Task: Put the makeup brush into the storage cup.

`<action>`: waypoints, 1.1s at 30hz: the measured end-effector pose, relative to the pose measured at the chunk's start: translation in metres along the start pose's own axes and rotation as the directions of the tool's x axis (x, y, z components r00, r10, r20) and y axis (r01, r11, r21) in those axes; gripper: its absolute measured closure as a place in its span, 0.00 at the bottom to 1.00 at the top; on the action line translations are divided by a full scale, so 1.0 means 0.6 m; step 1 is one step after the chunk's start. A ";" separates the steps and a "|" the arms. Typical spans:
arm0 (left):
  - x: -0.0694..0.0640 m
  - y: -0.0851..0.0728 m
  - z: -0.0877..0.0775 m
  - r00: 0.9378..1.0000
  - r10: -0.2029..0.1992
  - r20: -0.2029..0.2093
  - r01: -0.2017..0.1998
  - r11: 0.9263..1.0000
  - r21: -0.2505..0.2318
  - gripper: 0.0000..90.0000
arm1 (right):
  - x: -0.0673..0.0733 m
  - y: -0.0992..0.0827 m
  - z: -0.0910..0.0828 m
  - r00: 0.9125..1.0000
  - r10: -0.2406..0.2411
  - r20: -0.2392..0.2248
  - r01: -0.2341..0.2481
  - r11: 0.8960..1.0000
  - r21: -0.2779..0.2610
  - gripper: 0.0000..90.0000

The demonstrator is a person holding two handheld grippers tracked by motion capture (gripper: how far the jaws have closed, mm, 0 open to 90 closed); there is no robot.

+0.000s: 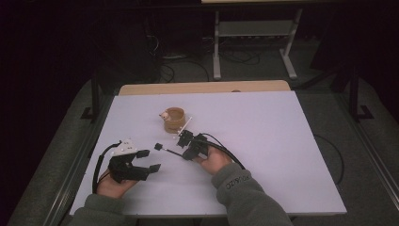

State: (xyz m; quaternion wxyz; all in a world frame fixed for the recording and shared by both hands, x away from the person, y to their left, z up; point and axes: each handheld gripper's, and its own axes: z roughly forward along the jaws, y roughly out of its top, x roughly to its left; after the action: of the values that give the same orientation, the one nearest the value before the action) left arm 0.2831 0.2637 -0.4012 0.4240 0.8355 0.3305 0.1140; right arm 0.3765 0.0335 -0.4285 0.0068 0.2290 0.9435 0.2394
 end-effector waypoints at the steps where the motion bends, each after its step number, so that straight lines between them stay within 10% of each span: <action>1: -0.001 0.000 0.000 1.000 -0.003 0.000 0.003 1.000 0.002 0.31 | -0.001 0.002 0.000 1.000 0.012 -0.002 -0.012 1.000 0.010 0.95; 10: 0.000 -0.001 0.002 1.000 0.007 0.005 -0.007 1.000 0.003 0.31 | 0.015 0.002 -0.002 0.996 -0.055 0.074 0.055 0.998 0.005 0.95; 19: -0.005 0.004 0.007 0.999 -0.014 0.046 0.014 1.000 -0.013 0.34 | 0.026 -0.011 -0.076 0.994 -0.051 0.092 0.065 0.985 -0.159 0.95; 26: -0.009 0.020 0.025 0.993 -0.056 0.105 0.059 0.998 -0.022 0.42 | 0.059 -0.032 -0.127 0.997 -0.058 0.050 0.070 0.953 -0.295 0.95; 33: -0.012 0.036 0.033 0.974 -0.120 0.190 0.139 0.987 -0.086 0.50 | 0.093 -0.059 -0.148 0.994 -0.093 0.057 0.107 0.929 -0.354 0.95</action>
State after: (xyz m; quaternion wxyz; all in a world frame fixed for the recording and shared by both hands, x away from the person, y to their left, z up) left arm 0.2969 0.2375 -0.3956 0.5001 0.7971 0.3375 0.0243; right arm 0.3001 -0.0099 -0.3606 0.0787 0.1803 0.8946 0.4013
